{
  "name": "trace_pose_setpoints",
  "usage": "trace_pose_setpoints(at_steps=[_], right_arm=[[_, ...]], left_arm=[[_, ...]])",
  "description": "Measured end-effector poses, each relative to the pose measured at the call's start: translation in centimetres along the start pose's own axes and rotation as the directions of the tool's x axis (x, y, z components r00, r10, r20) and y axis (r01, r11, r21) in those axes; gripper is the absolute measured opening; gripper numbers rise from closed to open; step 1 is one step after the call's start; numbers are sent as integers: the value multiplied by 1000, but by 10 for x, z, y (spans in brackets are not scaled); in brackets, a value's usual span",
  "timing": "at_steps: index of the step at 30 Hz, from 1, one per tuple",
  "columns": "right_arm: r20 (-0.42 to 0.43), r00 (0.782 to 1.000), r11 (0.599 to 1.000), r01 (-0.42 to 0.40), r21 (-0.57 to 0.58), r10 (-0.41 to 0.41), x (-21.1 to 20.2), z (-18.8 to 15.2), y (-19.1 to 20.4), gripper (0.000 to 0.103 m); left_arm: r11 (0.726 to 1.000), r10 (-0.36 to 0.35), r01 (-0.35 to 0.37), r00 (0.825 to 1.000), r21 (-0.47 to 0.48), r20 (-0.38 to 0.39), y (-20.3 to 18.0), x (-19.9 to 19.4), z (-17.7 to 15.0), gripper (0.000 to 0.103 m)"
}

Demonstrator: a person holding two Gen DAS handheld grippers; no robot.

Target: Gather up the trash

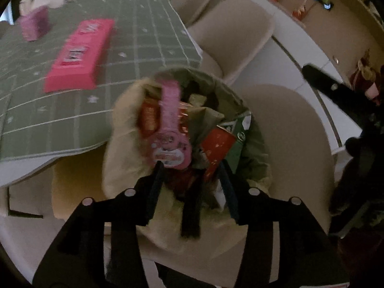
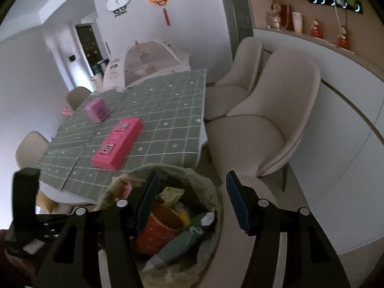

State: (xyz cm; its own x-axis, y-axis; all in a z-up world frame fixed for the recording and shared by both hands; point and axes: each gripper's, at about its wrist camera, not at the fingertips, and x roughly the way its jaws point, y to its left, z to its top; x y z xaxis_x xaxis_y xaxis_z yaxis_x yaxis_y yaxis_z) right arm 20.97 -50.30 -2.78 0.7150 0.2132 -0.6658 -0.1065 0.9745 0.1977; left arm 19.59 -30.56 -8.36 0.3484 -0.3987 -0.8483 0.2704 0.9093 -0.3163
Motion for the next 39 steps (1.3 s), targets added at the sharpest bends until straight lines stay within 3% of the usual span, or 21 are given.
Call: trace_pose_setpoints(at_steps=[5,12,15,18,22,27,32,39], right_arm=[[-11,999,999,-35,-38,35,-12,-17,33,55],[9,998,992,-68,-102,69,-52,-53,92,55],[4,997,990,-76,-123,77,-74,-77,119,57],[-5,998,989,-63,-130,63,-99,-106,146,60],[-14,999,988,-41,-147,39,-131,-141,177,60],[-45,999,987,-23,-158,16,-168,-183,215,60],[-35,999,985,-17,-170,12,-198,-205,240,60],[27,999,967,23,-252,-17,-224,-223,261,60]], left_arm=[[999,48,-46,993,-26,106,10,-48,-24,50],[989,145,-133,968,-70,205,35,-108,-71,51],[977,206,-186,950,-104,237,47,-134,-103,51],[956,290,-270,918,-112,270,53,-165,-143,51],[941,340,-323,896,-106,287,57,-198,-182,51],[933,357,-326,887,-150,293,62,-229,-230,51],[926,378,-349,858,-144,348,54,-256,-273,51],[930,368,-327,843,-170,393,49,-275,-300,51]])
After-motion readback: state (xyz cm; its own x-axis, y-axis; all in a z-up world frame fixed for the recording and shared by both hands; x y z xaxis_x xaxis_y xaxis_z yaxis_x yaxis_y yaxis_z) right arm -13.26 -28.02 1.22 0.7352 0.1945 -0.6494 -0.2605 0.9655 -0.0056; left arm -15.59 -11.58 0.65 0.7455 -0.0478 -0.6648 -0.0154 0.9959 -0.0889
